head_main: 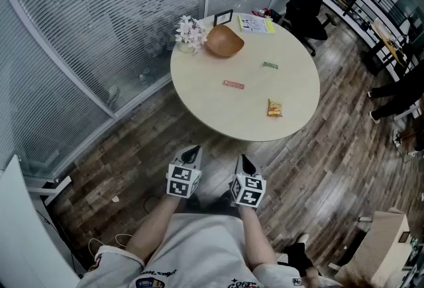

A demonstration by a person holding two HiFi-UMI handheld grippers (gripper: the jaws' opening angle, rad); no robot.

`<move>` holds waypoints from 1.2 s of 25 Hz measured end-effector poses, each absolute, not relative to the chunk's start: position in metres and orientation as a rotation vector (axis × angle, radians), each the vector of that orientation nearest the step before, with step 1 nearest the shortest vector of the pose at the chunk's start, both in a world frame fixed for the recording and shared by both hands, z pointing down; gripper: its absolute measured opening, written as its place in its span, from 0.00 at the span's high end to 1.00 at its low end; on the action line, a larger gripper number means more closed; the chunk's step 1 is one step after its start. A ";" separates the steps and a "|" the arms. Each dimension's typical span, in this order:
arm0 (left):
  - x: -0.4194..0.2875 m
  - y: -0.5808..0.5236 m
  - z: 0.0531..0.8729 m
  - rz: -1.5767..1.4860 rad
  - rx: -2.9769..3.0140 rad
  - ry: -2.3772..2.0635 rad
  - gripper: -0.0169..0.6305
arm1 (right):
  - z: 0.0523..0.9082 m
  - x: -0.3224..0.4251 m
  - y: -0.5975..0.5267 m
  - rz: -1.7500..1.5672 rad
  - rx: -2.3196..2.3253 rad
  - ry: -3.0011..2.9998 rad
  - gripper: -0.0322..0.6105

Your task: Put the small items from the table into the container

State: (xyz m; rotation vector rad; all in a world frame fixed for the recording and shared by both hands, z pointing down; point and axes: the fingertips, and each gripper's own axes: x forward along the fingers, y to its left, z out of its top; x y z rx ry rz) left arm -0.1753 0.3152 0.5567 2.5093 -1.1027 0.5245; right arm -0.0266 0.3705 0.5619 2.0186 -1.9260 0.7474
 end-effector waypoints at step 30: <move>-0.121 0.211 0.562 0.567 2.522 -1.080 0.97 | 0.589 0.122 0.276 0.749 2.196 -1.750 0.95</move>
